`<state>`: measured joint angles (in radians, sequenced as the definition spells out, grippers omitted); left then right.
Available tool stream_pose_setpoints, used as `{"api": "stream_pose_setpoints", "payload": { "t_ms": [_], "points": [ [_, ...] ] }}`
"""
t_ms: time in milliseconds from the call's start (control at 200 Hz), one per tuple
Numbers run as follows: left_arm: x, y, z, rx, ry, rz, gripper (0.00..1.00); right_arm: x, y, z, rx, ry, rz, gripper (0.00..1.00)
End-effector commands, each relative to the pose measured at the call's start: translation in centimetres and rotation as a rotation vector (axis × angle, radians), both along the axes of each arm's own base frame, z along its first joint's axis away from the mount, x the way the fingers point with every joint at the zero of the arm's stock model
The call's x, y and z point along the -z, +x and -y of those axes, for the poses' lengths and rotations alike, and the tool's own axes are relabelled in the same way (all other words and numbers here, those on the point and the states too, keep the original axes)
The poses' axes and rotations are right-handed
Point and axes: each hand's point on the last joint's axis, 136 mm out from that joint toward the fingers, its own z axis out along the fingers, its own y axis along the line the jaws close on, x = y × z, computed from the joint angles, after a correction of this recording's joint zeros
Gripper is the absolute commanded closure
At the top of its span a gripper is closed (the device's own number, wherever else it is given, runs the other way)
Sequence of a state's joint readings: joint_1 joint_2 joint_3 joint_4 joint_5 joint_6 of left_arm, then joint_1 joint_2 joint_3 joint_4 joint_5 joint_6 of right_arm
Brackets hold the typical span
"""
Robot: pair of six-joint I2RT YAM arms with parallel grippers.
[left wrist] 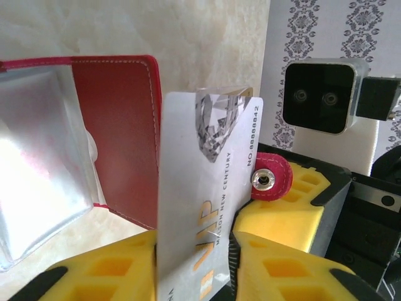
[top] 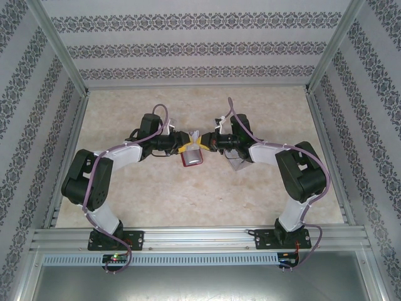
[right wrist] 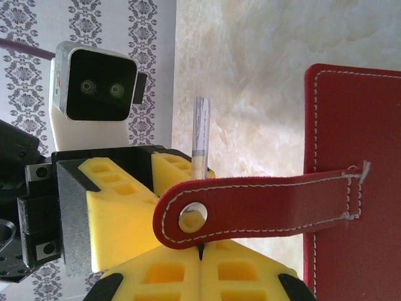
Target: Take the credit cards out of the card holder
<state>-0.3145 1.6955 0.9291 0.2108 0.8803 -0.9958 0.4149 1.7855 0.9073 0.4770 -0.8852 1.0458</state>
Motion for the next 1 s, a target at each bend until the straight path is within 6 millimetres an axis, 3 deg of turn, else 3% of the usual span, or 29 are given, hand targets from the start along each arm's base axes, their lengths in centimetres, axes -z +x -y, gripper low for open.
{"api": "stream_pose_setpoints", "payload": {
  "t_ms": [0,120,195,310,535,764,994],
  "points": [
    [-2.7,0.7,0.1,0.016,-0.047,0.101,0.77,0.4,-0.1,0.1,-0.008,0.016,0.000,1.00],
    [-2.8,0.6,0.1,0.010,-0.047,0.103,0.93,0.4,-0.1,0.3,0.000,0.017,-0.007,1.00],
    [-2.9,0.7,-0.1,0.002,-0.042,0.105,1.00,0.3,-0.1,0.6,0.015,0.011,-0.010,0.87],
    [-3.6,0.6,-0.3,-0.006,-0.033,0.121,1.00,-0.4,-0.3,1.4,0.046,0.003,0.005,0.68],
    [-5.8,0.4,-0.3,-0.012,-0.052,0.155,1.00,-2.4,-0.6,2.1,0.068,0.004,0.046,0.52],
    [-8.3,0.2,0.7,-0.005,-0.111,0.188,1.00,-5.8,-0.4,1.6,0.060,0.075,0.076,0.45],
    [-10.1,-0.1,2.0,0.028,-0.153,0.209,1.00,-8.5,0.2,1.2,0.051,0.126,0.110,0.50]
  ]
}}
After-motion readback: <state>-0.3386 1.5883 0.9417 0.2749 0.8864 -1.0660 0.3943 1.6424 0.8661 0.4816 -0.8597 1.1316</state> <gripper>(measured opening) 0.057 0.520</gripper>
